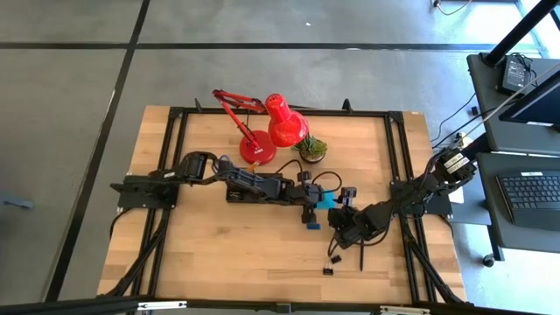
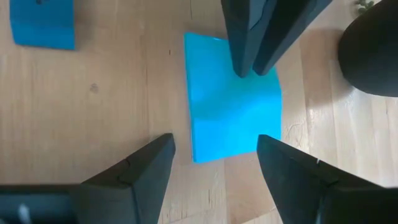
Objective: Pick and place office supplies into organizer
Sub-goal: Put the blue sticky notes into the black desk organizer
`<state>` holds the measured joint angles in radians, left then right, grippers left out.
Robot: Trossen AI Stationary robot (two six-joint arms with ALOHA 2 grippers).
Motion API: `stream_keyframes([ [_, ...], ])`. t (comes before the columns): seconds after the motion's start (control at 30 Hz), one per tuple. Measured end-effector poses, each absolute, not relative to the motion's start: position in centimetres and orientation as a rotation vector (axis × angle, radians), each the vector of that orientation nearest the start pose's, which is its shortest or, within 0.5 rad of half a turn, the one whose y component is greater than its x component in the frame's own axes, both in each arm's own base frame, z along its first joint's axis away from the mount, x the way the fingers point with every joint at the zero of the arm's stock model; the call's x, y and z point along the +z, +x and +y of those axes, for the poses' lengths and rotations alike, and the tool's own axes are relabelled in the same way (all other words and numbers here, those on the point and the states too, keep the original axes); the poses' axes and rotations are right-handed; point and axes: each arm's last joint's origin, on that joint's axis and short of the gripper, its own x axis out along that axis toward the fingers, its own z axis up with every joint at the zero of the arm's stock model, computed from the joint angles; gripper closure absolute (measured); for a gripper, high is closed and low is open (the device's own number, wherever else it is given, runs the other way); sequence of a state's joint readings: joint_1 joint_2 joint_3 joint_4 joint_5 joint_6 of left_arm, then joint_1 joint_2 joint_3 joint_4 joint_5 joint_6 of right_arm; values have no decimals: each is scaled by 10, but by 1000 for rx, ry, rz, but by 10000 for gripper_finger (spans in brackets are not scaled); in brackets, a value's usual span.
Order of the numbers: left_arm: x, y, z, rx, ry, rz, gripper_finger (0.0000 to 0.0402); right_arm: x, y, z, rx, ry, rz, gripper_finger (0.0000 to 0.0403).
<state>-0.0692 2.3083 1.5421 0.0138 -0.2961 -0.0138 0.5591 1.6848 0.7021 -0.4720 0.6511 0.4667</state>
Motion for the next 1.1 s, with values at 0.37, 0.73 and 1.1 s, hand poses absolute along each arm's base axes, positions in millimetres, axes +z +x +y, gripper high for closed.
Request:
stream_keyframes([
  [0.37,88,487,-24,139,29,765,370,113,228,122,-338,-369,1100,161],
  [0.73,84,489,-26,123,16,747,377,117,240,129,-276,-480,1100,161],
  [1.1,84,489,-24,95,-34,747,377,100,243,130,-321,-612,1191,161],
])
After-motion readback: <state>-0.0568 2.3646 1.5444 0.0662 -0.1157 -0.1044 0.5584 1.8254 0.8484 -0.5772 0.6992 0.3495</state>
